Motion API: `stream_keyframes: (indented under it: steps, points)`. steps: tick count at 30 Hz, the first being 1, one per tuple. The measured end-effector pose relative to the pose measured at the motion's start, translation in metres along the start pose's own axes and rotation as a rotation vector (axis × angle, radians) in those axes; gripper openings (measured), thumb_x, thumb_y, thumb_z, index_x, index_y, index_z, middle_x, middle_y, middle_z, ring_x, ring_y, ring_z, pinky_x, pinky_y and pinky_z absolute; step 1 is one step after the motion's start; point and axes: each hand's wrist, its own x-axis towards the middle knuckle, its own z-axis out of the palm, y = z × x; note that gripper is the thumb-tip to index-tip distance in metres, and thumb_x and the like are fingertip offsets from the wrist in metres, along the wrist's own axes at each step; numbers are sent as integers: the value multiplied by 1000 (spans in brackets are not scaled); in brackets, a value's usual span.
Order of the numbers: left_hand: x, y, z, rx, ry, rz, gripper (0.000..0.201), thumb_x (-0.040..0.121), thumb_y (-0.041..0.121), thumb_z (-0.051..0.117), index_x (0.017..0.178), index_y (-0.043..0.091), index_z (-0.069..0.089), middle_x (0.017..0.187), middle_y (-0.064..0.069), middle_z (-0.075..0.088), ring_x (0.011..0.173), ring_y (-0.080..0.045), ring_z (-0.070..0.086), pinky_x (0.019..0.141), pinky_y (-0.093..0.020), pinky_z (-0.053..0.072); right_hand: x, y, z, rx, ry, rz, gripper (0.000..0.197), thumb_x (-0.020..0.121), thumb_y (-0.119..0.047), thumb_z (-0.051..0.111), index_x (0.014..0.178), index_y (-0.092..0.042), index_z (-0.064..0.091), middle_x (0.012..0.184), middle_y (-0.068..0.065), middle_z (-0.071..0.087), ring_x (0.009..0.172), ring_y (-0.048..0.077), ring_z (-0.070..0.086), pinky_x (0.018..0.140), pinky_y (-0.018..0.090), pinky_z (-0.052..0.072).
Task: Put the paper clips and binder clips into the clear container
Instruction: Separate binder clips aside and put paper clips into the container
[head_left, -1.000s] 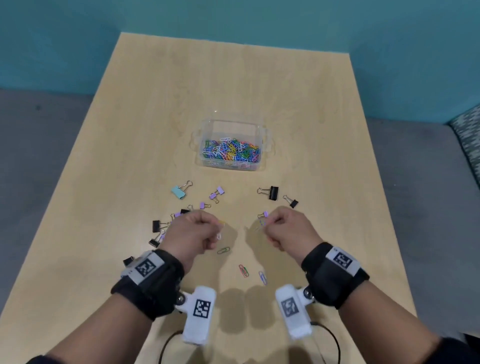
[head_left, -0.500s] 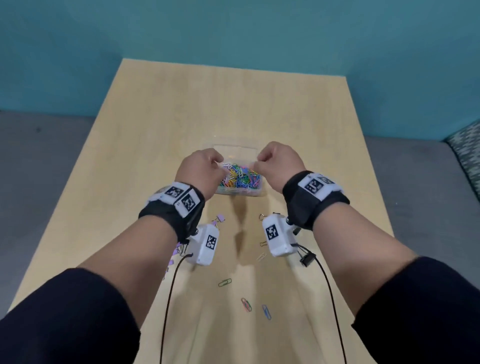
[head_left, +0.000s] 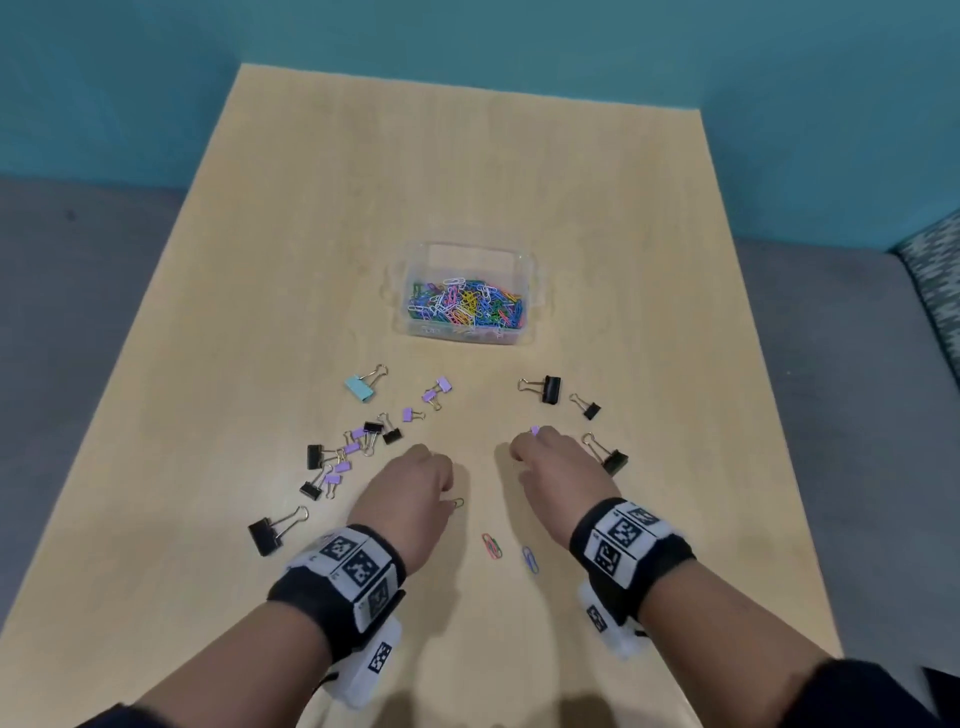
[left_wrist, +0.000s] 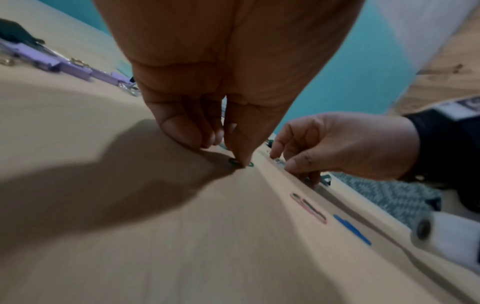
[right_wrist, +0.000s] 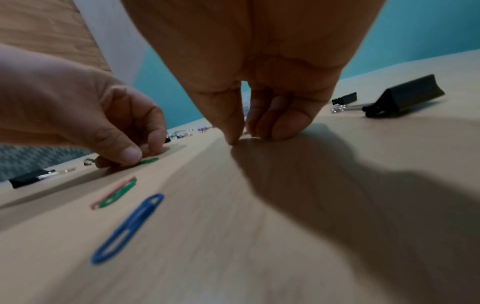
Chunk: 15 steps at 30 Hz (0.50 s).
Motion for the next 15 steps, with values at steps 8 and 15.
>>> stream_keyframes:
  steps: [8, 15]
  points:
    - [-10, 12, 9, 238, -14, 75, 20, 81, -1, 42, 81, 19, 43, 90, 1, 41, 79, -15, 34, 64, -26, 31, -7, -9, 0, -40, -53, 123, 11, 89, -7, 46, 84, -16, 41, 95, 4, 41, 81, 22, 40, 65, 32, 34]
    - [-25, 15, 17, 147, -21, 34, 28, 80, -2, 39, 98, 17, 48, 92, -3, 51, 80, -24, 49, 65, -33, 40, -33, -18, 8, -15, -95, 133, 25, 74, 6, 44, 87, -14, 39, 76, -1, 40, 78, 26, 45, 60, 36, 41]
